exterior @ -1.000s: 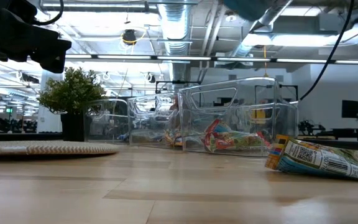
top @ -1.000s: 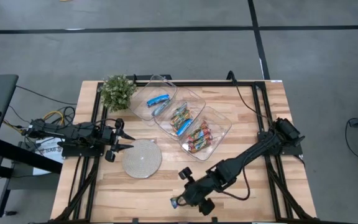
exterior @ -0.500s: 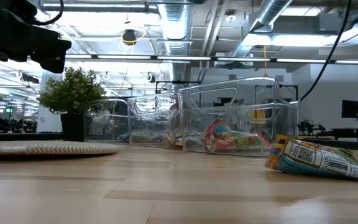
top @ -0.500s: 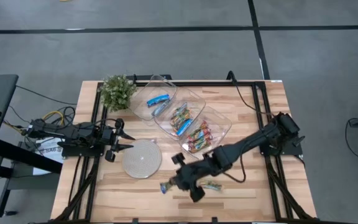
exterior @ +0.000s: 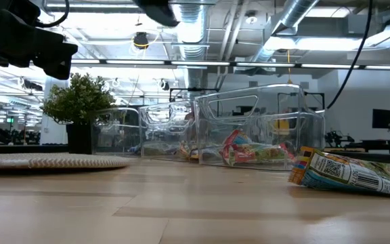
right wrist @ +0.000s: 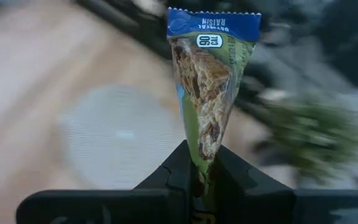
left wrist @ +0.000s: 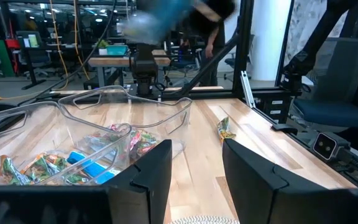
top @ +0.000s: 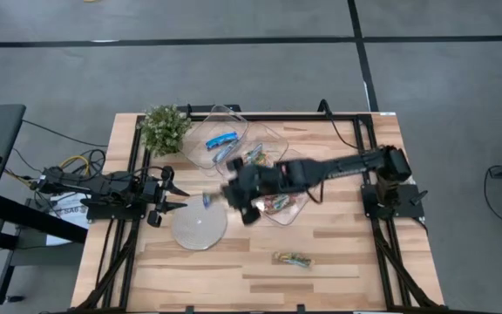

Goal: Pick and place Granola Bars by type
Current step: Put the blue granola bar into the top transparent bin

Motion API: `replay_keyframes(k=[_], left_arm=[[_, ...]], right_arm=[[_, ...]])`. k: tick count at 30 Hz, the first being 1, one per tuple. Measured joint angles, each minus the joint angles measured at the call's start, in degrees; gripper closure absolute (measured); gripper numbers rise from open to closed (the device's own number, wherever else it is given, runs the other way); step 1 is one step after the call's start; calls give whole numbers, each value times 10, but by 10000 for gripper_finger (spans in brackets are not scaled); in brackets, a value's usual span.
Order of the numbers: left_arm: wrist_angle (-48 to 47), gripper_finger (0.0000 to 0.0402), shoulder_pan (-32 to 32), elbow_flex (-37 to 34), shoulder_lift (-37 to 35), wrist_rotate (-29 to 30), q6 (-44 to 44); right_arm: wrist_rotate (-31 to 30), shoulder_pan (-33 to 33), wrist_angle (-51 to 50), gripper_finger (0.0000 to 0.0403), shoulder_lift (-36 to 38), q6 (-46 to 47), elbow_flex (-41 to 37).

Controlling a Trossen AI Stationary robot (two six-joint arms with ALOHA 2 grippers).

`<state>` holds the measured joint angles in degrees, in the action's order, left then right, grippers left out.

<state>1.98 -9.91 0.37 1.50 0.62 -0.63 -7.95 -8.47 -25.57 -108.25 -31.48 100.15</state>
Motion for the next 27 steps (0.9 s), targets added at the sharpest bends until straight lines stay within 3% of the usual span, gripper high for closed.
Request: replay_keyframes(k=[4, 11, 22, 27], left_arm=[[0, 264, 0, 0, 0, 0, 0], [0, 264, 0, 0, 0, 0, 0], [0, 264, 0, 0, 0, 0, 0], [0, 264, 0, 0, 0, 0, 0]], right_arm=[[-38, 51, 55, 367, 0, -10, 0], [-42, 131, 125, 367, -8, 131, 1], [-38, 217, 175, 367, -45, 688, 1], [-2, 229, 204, 367, -70, 918, 1]])
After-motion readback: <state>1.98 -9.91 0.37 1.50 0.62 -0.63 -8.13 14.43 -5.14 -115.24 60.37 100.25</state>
